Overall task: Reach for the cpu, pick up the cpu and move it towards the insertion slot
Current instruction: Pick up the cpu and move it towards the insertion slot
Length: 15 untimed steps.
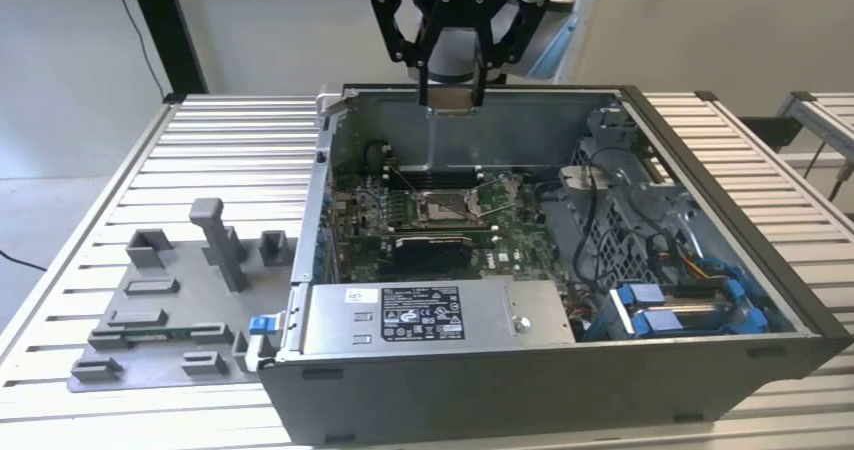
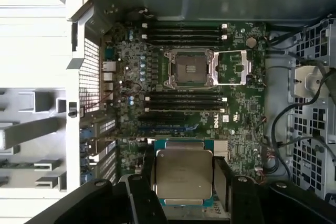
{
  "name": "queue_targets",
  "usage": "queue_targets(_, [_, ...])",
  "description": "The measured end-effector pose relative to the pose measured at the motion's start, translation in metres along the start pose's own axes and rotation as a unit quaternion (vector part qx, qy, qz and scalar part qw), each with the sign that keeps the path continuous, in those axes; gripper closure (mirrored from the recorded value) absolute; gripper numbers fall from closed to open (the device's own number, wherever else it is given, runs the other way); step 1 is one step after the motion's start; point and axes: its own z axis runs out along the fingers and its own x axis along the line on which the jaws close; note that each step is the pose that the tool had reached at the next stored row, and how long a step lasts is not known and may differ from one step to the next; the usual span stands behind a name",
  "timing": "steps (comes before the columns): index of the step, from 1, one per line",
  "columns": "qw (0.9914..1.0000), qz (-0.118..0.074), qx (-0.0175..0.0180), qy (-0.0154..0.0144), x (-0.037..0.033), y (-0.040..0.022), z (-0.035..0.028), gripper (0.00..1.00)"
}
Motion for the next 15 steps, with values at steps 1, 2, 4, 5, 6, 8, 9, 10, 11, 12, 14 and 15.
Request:
queue_targets(1, [1.0, 0.0, 0.0, -0.0003, -0.0012, 0.0008, 0.0001, 1.0])
queue_targets(2, [1.0, 0.0, 0.0, -0.0005, -0.0023, 0.0016, 0.0002, 1.0])
queue_targets(4, [1.0, 0.001, 0.0, -0.0011, -0.0046, 0.0033, 0.0003, 1.0])
queue_targets(5, [1.0, 0.001, 0.0, -0.0014, -0.0058, 0.0041, 0.0004, 1.0])
queue_targets(6, [1.0, 0.001, -0.0001, -0.0017, -0.0069, 0.0048, 0.0004, 1.0])
queue_targets(8, [1.0, 0.002, -0.0001, -0.0023, -0.0093, 0.0064, 0.0006, 1.0])
queue_targets(9, [1.0, 0.002, -0.0001, -0.0026, -0.0106, 0.0071, 0.0006, 1.0])
queue_targets(10, [0.99999, 0.002, -0.0001, -0.0029, -0.0117, 0.0079, 0.0007, 1.0])
queue_targets(11, [0.99999, 0.002, -0.0001, -0.0032, -0.0129, 0.0087, 0.0008, 1.0])
queue_targets(12, [0.99999, 0.003, -0.0001, -0.0034, -0.014, 0.0094, 0.0009, 1.0])
queue_targets(14, [0.99999, 0.003, -0.0001, -0.0037, -0.0165, 0.0108, 0.001, 1.0])
queue_targets(15, [0.99999, 0.003, -0.0002, -0.0039, -0.0177, 0.0116, 0.0012, 1.0])
